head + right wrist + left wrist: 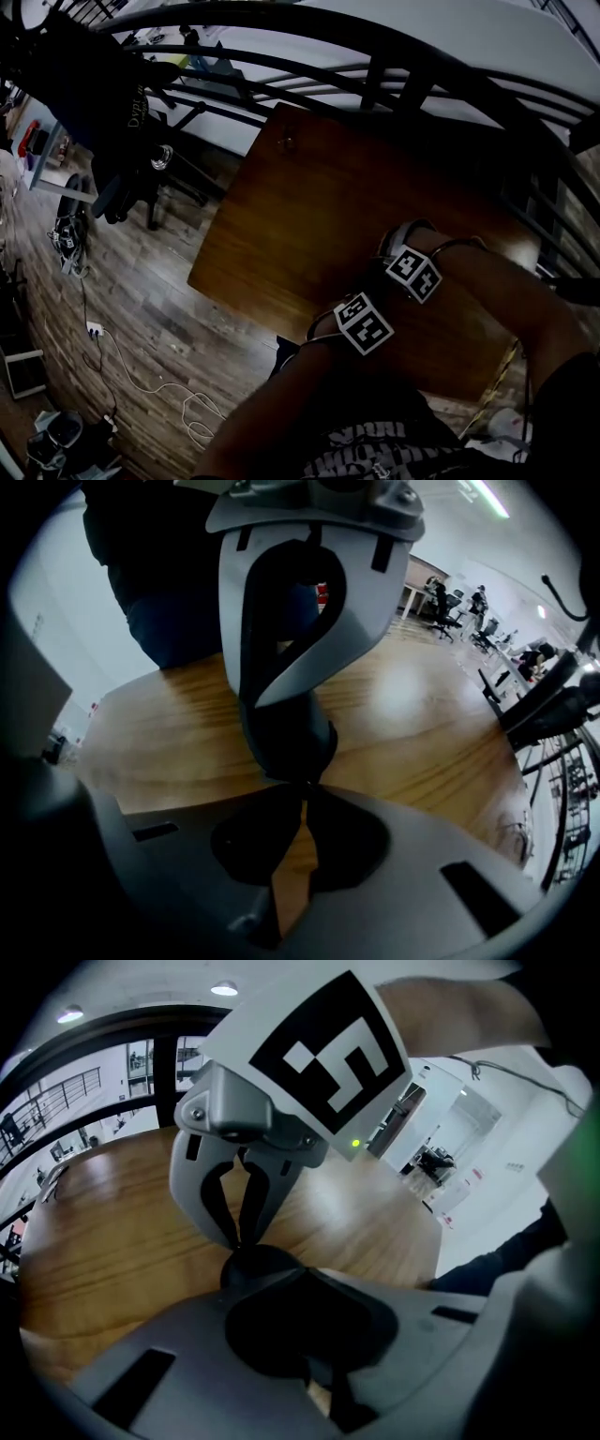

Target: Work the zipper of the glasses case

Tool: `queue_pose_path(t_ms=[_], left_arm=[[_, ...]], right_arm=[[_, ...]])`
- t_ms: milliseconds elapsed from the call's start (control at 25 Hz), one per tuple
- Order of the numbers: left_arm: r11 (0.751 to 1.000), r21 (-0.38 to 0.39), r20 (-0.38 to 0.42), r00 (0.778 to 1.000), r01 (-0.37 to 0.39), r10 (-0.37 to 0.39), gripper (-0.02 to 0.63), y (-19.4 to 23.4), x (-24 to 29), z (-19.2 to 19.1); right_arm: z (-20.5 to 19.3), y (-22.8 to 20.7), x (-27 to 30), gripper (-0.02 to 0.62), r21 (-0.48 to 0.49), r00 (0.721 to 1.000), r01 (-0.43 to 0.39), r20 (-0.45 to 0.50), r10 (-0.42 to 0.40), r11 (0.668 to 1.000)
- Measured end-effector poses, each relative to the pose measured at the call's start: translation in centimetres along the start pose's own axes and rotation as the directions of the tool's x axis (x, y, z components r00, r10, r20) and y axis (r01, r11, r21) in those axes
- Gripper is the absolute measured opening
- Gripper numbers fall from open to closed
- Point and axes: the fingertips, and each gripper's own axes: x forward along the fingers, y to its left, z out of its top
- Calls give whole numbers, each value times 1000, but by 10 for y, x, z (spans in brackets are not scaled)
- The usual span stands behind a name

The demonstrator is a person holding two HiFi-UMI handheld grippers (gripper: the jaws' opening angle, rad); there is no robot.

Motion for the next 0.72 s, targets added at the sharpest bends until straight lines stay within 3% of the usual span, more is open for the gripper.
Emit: queue_pose_path(t_ms=[120, 240, 360, 480, 600, 640, 720], left_arm=[[999, -32, 6, 1000, 9, -9, 5, -4, 0, -1], [995, -91, 40, 998, 43, -39, 5, -11, -3, 0], [996, -84, 41, 999, 30, -27, 5, -14, 2, 5], [998, -60, 43, 999, -8, 11, 5, -13, 6, 9], [996, -82, 66, 998, 22, -17, 5, -17, 6, 12], [996, -85, 73, 997, 40, -34, 5, -18, 4, 13], [996, -75, 77, 996, 56, -51, 5, -19, -4, 14]], right_arm=[[-1, 4, -5, -2, 116, 993, 114, 9, -116, 987], [1, 12, -10, -2, 217, 974, 222, -2, -227, 951], [-2, 25, -15, -2, 312, 952, 292, -7, -305, 904], [-1, 43, -13, -2, 399, 943, 308, -7, -333, 864], [2, 73, 0, -3, 388, 957, 276, -28, -288, 880], [1, 77, 0, -3, 404, 953, 290, -34, -302, 868], [-3, 72, -9, -3, 475, 926, 352, -49, -375, 807]])
